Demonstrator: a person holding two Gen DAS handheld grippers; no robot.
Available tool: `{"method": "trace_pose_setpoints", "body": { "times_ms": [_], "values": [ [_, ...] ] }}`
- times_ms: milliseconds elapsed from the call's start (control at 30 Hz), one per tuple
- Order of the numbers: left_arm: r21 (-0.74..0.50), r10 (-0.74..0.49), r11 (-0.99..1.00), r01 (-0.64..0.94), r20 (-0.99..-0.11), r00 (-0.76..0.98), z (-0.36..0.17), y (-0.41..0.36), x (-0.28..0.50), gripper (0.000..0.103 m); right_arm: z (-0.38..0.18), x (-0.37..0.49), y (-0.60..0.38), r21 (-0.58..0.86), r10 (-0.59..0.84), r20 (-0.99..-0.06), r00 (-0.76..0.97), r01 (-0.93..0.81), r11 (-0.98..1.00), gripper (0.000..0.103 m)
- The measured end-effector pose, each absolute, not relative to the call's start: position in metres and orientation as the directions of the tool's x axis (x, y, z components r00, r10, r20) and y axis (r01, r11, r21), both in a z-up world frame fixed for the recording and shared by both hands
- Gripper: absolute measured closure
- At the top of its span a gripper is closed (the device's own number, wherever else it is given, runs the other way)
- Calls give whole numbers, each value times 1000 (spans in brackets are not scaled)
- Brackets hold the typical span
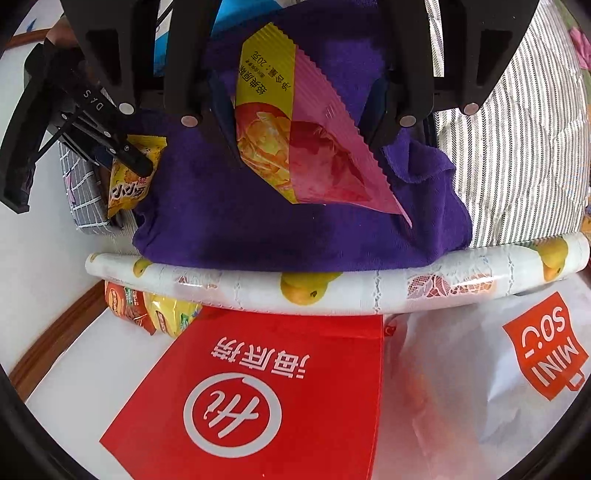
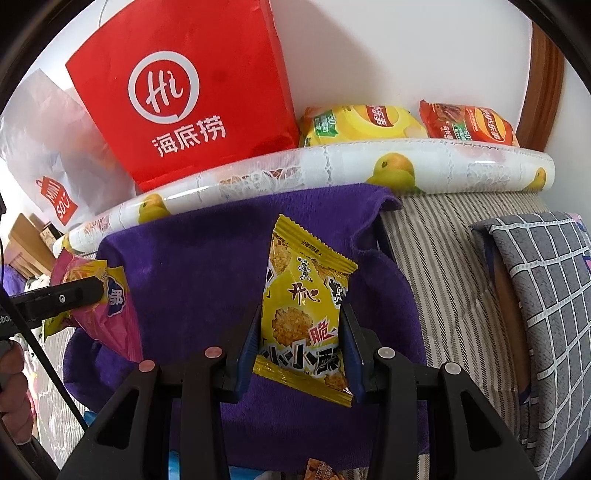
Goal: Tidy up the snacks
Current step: 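Carry both held bags over the purple towel with both grippers, then lower the yellow bag onto the purple towel and open the right gripper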
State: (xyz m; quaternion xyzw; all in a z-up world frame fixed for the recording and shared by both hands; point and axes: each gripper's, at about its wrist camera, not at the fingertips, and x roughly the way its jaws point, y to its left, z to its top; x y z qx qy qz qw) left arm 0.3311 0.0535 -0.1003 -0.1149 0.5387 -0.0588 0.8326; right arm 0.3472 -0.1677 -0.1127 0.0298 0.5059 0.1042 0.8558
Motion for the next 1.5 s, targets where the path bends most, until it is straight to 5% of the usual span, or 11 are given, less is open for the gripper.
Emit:
{"method": "trace_pose_setpoints", "body": {
  "times_ms": [1067, 1233, 1500],
  "values": [
    [-226, -201, 973, -35, -916, 346, -117, 49, 337, 46, -124, 353, -160, 135, 187, -896, 403, -155, 979, 61],
    [-224, -199, 974, -33, -919, 341, -119, 47, 338, 46, -121, 352, -160, 130, 188, -891, 413, -165, 978, 48],
    [-233, -208, 972, -33, -916, 342, -115, 47, 338, 44, -106, 344, -162, 145, 211, -861, 462, -175, 974, 43]
  ]
}}
